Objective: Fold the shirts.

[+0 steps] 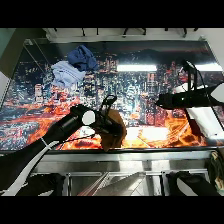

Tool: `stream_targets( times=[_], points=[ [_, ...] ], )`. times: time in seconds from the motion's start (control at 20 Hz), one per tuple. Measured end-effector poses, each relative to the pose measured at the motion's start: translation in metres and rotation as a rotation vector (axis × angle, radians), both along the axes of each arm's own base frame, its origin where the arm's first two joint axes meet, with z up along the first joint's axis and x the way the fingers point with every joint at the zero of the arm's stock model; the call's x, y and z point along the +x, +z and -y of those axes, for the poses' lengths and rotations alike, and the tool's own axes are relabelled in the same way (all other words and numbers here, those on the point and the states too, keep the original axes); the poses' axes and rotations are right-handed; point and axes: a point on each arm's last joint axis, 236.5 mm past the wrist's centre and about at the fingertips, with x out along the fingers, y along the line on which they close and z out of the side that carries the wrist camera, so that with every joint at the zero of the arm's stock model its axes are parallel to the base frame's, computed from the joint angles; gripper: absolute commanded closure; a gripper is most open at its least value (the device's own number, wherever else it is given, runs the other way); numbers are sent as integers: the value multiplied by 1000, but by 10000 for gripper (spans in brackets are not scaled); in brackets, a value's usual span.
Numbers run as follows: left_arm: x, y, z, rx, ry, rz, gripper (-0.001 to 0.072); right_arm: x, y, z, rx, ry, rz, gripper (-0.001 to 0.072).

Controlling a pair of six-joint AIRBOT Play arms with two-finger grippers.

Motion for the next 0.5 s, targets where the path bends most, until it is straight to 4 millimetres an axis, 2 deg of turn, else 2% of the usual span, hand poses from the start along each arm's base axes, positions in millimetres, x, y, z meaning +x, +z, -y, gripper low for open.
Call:
stream_targets(
  times=[0.05,0.1,0.15,0.25,0.35,0.45,0.5],
  points=[
    [0,4,-8,18,-18,5,27,-1,-1,4,-7,-5,-6,413],
    [2,11,-18,32,-31,15,28,-3,-3,6,-13,-6,-14,151],
    [5,20,-30,40,-37,29,28,-4,-4,8,-16,-6,-20,112],
    [15,42,-69,65,-9,85,56,-5,-6,10,-20,-9,-28,112],
    [28,54,-109,77,71,131,56,-5,-8,11,-23,-10,-35,113],
    [37,48,-150,73,177,124,56,-5,-12,11,-23,-9,-48,114],
    [41,42,-163,51,219,111,55,-5,-14,10,-16,-8,-58,114]
  ],
)
